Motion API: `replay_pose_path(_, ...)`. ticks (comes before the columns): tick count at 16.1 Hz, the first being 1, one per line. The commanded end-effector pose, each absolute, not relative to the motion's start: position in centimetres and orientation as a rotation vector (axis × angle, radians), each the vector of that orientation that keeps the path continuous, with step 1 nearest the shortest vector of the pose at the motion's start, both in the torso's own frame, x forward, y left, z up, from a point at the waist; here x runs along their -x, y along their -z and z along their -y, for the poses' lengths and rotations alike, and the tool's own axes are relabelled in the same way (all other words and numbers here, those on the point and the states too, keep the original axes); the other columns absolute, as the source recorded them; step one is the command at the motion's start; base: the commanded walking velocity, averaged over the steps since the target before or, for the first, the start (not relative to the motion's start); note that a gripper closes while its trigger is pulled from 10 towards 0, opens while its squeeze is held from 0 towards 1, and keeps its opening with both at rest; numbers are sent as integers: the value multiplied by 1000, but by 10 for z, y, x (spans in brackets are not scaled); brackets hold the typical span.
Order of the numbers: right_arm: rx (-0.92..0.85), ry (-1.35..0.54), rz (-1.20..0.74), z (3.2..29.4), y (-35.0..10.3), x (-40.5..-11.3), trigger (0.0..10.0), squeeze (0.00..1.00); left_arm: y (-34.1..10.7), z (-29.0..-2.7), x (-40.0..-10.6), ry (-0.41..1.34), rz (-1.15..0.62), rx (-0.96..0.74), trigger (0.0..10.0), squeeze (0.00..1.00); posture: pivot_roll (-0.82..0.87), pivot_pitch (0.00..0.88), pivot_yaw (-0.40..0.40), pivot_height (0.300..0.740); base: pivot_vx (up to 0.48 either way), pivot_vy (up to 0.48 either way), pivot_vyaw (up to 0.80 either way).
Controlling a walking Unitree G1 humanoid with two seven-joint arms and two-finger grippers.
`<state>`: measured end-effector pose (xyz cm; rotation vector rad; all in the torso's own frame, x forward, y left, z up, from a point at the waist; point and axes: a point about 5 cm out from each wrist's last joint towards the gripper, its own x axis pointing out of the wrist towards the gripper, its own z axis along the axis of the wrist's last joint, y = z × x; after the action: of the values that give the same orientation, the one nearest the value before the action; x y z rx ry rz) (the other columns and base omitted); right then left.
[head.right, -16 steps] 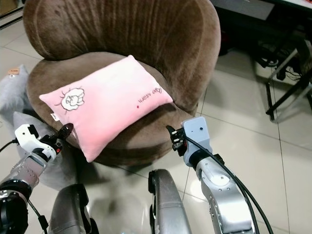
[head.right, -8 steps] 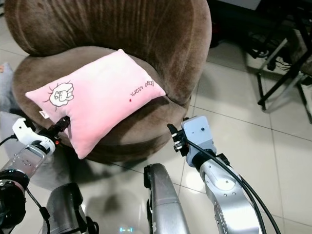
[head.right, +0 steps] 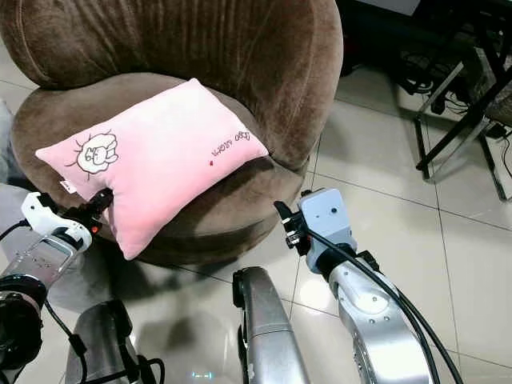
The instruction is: Move the pillow to the sofa from floor
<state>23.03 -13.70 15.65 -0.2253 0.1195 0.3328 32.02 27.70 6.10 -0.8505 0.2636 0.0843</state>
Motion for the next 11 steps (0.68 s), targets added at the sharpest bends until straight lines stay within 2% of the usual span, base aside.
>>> replay_pose_path(1, 242, -331, -124, 138, -158, -227, 10000, 0, -56, -278, -315, -91, -283, 864, 0, 0, -461, 191, -136, 548, 0, 0, 0)
replay_pose_path(11, 249, -338, -137, 139, -156, -225, 10000, 0, -59, -290, -312, -120, -247, 855, 0, 0, -463, 185, -140, 548, 0, 0, 0)
